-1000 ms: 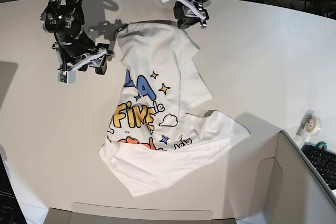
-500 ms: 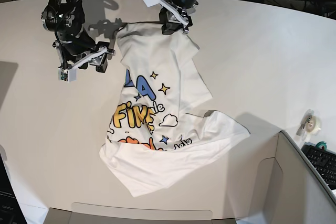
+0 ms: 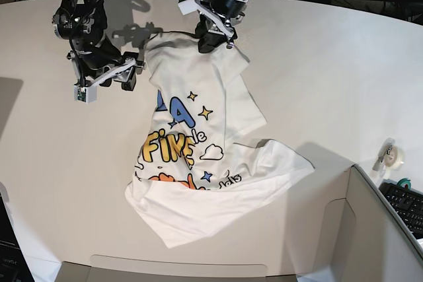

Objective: Layout the t-shirt on the table in an organized manner, then fold the t-shirt properly
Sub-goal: 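Grasp the shirt with the left gripper and lift it high above the table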

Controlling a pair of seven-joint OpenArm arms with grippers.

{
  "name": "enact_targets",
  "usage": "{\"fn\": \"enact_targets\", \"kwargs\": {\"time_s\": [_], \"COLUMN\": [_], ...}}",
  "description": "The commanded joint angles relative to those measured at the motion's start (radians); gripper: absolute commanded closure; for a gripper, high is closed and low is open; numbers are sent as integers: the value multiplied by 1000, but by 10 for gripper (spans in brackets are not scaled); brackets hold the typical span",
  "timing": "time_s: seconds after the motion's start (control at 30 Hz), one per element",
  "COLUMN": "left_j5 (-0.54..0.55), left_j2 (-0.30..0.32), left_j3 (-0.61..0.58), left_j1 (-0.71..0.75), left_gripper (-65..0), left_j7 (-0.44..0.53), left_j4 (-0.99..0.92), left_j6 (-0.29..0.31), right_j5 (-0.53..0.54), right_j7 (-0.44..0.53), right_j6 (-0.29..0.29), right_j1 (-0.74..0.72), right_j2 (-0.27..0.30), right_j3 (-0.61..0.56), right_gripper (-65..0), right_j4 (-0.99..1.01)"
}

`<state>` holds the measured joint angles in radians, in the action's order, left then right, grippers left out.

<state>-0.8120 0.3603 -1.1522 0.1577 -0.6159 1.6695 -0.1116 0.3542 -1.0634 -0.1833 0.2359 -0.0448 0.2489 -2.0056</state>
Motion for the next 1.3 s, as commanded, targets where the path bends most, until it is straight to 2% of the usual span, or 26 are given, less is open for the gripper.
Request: {"fn": "enact_targets", "kwargs": {"time_s": [0.0, 0.07, 0.23, 0.27, 0.43, 0.5, 0.57, 0.67, 0.9, 1.17, 1.27], "left_j5": [32, 32, 32, 32, 32, 32, 32, 32, 33, 33, 33], "left_j2": [-11, -11, -11, -11, -11, -11, -10, -11, -16, -19, -56], "left_j3": [5, 15, 16, 18, 18, 18, 18, 44, 196, 370, 406], "left_j1": [-17, -22, -66, -73, -73, -73, -73, -73, -152, -369, -439], "left_gripper": [-98, 0, -2, -2, -2, -2, -2, -2, -2, -2, -3], "left_j7": [-60, -65, -74, -80, -195, -209, -209, -201, -111, -48, -48], "left_j4": [-30, -30, 51, 83, 266, 312, 332, 343, 419, 421, 419], "left_j6": [42, 42, 60, 83, 290, 333, 349, 352, 359, 494, 544], "right_j5": [9, 9, 9, 9, 9, 9, 9, 9, 9, 10, 12], "right_j7": [18, 18, 18, 18, 18, 19, 19, 19, 19, 19, 19], "right_j6": [-6, -6, -6, -6, -6, -6, -6, -6, -6, -6, -6], "right_j1": [-7, -7, -7, -7, -7, -7, -7, -7, -5, 29, 29], "right_j2": [3, 3, 1, 1, 3, 3, 1, 1, 0, 3, 0], "right_j3": [0, 0, 0, 0, 0, 0, 0, 0, -1, 0, -1], "right_gripper": [-345, -345, -345, -345, -345, -345, -345, -345, -345, -345, -345], "right_j4": [-17, -17, -17, -17, -17, -17, -17, -17, -19, -19, -19]}}
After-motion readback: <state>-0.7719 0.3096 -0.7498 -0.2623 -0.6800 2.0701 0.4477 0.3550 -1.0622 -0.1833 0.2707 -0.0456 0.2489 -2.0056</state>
